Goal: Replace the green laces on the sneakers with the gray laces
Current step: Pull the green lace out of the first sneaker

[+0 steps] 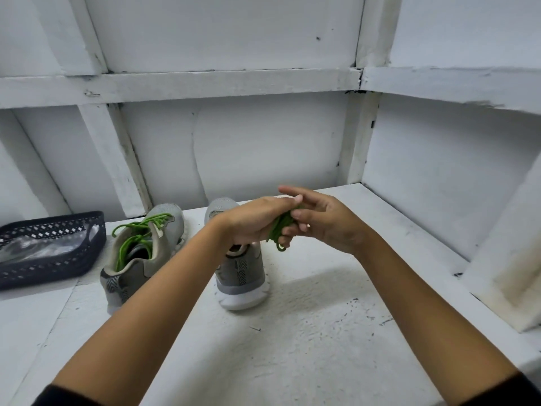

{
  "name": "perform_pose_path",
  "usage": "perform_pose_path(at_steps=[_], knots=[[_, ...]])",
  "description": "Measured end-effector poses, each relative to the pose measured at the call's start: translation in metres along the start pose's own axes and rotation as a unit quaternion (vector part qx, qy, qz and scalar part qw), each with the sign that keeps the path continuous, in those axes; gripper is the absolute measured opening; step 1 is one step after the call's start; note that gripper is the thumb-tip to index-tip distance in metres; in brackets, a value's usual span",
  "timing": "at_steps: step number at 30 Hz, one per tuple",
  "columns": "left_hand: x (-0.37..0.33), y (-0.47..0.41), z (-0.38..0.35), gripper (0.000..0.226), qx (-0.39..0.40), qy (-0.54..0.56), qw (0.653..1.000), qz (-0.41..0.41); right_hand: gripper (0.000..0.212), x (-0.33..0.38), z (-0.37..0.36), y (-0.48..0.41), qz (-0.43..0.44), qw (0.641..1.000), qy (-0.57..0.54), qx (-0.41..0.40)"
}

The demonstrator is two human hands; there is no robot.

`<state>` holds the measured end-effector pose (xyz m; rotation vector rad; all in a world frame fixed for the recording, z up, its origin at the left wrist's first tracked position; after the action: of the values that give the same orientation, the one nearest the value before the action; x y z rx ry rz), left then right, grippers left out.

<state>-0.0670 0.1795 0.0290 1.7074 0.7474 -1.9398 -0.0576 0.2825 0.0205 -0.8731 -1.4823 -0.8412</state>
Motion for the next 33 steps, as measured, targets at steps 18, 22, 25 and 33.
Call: perform_pose_path(at_steps=[18,22,25,33], knots=[[0.06,-0.068,-0.041,0.048,-0.363,0.109,0.925,0.042,0.007,-0.041,0.074,0.027,-0.069,0.969,-0.024,-0.237],[0.074,-0.078,-0.047,0.049,-0.408,0.029,0.912,0.044,0.004,-0.059,0.087,0.033,-0.064,0.951,-0.023,-0.301],[0.085,-0.087,-0.047,0.041,-0.39,-0.051,0.919,0.024,0.007,-0.069,0.102,0.039,-0.073,0.924,0.06,-0.371],[0.12,-0.099,-0.06,0.028,-0.219,-0.335,0.916,0.026,0.015,-0.097,0.13,0.048,-0.128,0.82,0.297,-0.473]])
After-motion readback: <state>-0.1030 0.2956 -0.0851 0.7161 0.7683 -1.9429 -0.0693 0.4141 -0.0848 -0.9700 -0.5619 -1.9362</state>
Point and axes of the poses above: each hand's wrist, its own y-axis away from the middle knuckle, its own z-axis out of the back of the hand, x = y × z, the point moved 5 cm from there along -y, towards the middle knuckle, and after that the axes turned 12 degrees about -z, right-handed, at the moved point
